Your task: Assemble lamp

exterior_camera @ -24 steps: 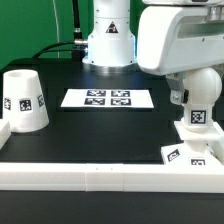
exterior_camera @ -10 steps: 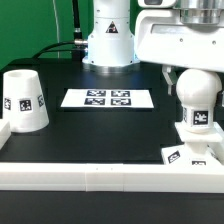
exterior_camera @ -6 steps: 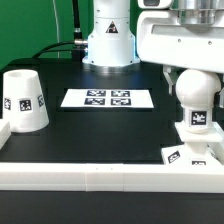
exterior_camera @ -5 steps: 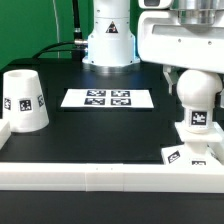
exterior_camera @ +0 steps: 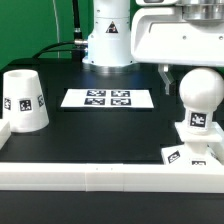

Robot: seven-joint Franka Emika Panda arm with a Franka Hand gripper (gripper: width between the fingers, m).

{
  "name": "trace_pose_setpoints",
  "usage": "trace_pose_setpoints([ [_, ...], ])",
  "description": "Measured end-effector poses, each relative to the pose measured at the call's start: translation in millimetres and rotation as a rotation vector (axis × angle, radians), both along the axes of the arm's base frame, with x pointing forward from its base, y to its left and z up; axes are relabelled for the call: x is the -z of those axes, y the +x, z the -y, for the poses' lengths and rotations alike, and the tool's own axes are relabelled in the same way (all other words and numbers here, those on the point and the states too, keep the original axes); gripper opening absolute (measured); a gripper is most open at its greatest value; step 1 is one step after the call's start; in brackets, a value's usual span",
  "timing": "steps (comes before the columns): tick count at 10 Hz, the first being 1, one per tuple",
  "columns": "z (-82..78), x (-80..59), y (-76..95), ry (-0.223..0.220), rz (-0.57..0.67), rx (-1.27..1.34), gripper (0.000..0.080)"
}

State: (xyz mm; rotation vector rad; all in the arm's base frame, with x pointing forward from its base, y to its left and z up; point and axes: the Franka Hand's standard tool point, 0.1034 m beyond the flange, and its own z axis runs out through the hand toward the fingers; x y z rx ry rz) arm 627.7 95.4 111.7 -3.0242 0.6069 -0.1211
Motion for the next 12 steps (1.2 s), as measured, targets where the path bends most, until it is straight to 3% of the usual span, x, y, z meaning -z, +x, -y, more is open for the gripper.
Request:
trace_pose_setpoints([
  [9, 4.7, 0.2, 1.4, -0.068, 0.033, -0.728, 0.0699],
  [12, 0.8, 0.2, 1.3, -0.134, 0.033, -1.102, 0.0699],
])
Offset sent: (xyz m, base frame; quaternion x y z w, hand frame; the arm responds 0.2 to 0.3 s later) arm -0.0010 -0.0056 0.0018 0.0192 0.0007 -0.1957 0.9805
